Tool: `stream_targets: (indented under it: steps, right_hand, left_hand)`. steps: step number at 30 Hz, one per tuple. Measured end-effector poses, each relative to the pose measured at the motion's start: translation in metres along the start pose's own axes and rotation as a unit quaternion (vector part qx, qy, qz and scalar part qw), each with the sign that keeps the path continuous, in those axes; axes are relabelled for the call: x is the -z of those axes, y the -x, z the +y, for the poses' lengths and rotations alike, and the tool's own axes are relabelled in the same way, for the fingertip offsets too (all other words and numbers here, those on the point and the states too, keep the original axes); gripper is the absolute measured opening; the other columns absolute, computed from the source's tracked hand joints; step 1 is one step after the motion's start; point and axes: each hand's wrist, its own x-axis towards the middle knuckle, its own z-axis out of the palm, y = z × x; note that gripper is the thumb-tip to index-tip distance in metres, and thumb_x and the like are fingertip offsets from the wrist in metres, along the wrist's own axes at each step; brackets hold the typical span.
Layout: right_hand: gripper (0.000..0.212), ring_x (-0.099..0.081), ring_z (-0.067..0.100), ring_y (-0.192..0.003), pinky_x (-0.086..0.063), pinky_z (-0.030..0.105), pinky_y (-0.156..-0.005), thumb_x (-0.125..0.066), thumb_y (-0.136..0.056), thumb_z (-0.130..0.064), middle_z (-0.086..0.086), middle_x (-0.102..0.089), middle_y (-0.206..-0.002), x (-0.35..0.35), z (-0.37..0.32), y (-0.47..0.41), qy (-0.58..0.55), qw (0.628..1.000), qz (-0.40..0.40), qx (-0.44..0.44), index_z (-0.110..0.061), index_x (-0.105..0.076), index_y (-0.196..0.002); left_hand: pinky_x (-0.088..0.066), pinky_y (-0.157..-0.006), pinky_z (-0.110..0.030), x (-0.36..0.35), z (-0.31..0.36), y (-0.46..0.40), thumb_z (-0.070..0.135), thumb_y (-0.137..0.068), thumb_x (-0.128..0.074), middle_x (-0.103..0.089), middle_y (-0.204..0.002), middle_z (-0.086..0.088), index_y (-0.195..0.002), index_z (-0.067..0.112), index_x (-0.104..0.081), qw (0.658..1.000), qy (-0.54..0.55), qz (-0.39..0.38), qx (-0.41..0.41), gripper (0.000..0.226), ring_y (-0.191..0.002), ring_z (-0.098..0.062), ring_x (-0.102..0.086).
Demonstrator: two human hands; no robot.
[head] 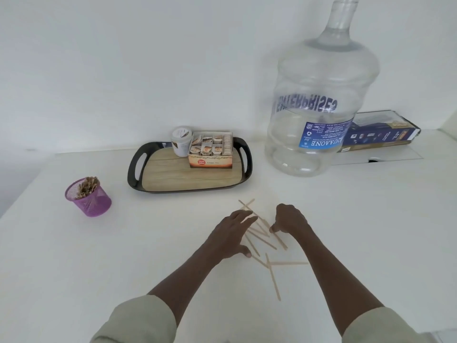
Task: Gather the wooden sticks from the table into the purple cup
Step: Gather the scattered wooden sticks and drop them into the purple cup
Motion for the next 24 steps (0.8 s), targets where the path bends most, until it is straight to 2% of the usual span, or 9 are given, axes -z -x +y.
stream_targets:
  steps: [4, 9, 13, 16, 18, 19, 21, 22, 24]
  right_hand:
    - [0.061, -0.058, 0.027, -0.113, -0.046, 0.033, -0.086, -0.081, -0.074, -0.041, 0.007, -0.059, -0.122, -0.004, 0.019, 0.012, 0.001, 1.0, -0.028, 0.002, -0.009, -0.055, -0.119]
    - [0.084, -0.045, 0.026, -0.12, -0.041, 0.034, -0.084, -0.077, -0.063, -0.067, 0.007, -0.046, -0.124, -0.015, 0.024, 0.039, 0.041, 0.996, -0.073, 0.02, -0.009, -0.051, -0.118]
    - [0.105, -0.038, 0.028, -0.123, -0.039, 0.04, -0.093, -0.072, -0.057, -0.078, 0.009, -0.043, -0.127, -0.041, 0.021, 0.062, 0.076, 0.997, -0.025, 0.004, -0.004, -0.045, -0.127]
    - [0.105, -0.039, 0.028, -0.119, -0.041, 0.039, -0.091, -0.078, -0.056, -0.072, 0.01, -0.04, -0.126, -0.057, 0.025, 0.073, 0.098, 0.995, 0.01, 0.007, -0.004, -0.041, -0.127]
    - [0.101, -0.04, 0.029, -0.117, -0.044, 0.04, -0.09, -0.084, -0.056, -0.063, 0.01, -0.038, -0.125, -0.059, 0.033, 0.074, 0.086, 0.996, 0.022, 0.01, -0.006, -0.039, -0.125]
    - [0.098, -0.04, 0.029, -0.116, -0.046, 0.04, -0.088, -0.086, -0.057, -0.058, 0.011, -0.038, -0.124, -0.057, 0.038, 0.072, 0.075, 0.997, 0.023, 0.015, -0.007, -0.038, -0.125]
    - [0.087, -0.041, 0.03, -0.114, -0.046, 0.039, -0.085, -0.087, -0.062, -0.047, 0.011, -0.04, -0.123, -0.048, 0.05, 0.066, 0.047, 0.998, 0.016, 0.027, -0.008, -0.04, -0.125]
    - [0.08, -0.042, 0.03, -0.113, -0.044, 0.037, -0.083, -0.087, -0.066, -0.04, 0.01, -0.042, -0.121, -0.043, 0.055, 0.062, 0.027, 0.999, 0.011, 0.035, -0.008, -0.042, -0.124]
    - [0.064, -0.043, 0.028, -0.111, -0.039, 0.034, -0.079, -0.085, -0.07, -0.027, 0.006, -0.044, -0.116, -0.036, 0.065, 0.052, -0.016, 0.998, 0.006, 0.052, -0.011, -0.049, -0.119]
  left_hand:
    - [-0.028, -0.118, -0.038, -0.005, 0.003, -0.02, 0.046, -0.066, -0.083, -0.021, -0.163, 0.0, -0.155, 0.023, -0.022, 0.999, -0.038, -0.021, -0.009, 0.11, -0.151, -0.018, -0.013]
    - [-0.021, -0.12, -0.037, -0.001, 0.012, -0.043, 0.044, -0.076, -0.077, -0.015, -0.164, -0.003, -0.156, 0.023, -0.021, 0.992, -0.092, -0.07, -0.053, 0.099, -0.152, -0.02, -0.01]
    - [-0.02, -0.119, -0.036, -0.005, 0.018, -0.058, 0.035, -0.086, -0.07, -0.018, -0.163, 0.0, -0.153, 0.025, -0.03, 0.987, -0.077, -0.126, -0.068, 0.078, -0.151, -0.018, -0.011]
    - [-0.032, -0.112, -0.032, -0.005, 0.02, -0.063, 0.026, -0.092, -0.065, -0.036, -0.157, -0.001, -0.144, 0.022, -0.049, 0.983, -0.091, -0.147, -0.06, 0.054, -0.145, -0.019, -0.032]
    - [-0.046, -0.101, -0.028, -0.009, 0.02, -0.061, 0.026, -0.09, -0.065, -0.056, -0.142, -0.002, -0.13, 0.022, -0.061, 0.983, -0.125, -0.118, -0.065, 0.04, -0.122, -0.016, -0.056]
    - [-0.049, -0.096, -0.028, -0.01, 0.019, -0.061, 0.029, -0.088, -0.062, -0.061, -0.135, 0.0, -0.119, 0.023, -0.066, 0.988, -0.108, -0.098, -0.045, 0.032, -0.114, -0.014, -0.061]
    - [-0.049, -0.092, -0.03, -0.014, 0.017, -0.061, 0.035, -0.083, -0.049, -0.062, -0.131, 0.004, -0.097, 0.019, -0.071, 0.99, -0.114, -0.064, -0.054, 0.031, -0.115, -0.014, -0.059]
    - [-0.049, -0.086, -0.029, -0.018, 0.013, -0.063, 0.034, -0.08, -0.045, -0.063, -0.125, 0.005, -0.09, 0.016, -0.07, 0.989, -0.125, -0.051, -0.057, 0.032, -0.113, -0.017, -0.059]
    - [-0.044, -0.068, -0.028, -0.023, 0.01, -0.065, 0.032, -0.078, -0.045, -0.065, -0.103, 0.005, -0.084, 0.018, -0.065, 0.992, -0.109, -0.04, -0.051, 0.025, -0.098, -0.023, -0.062]
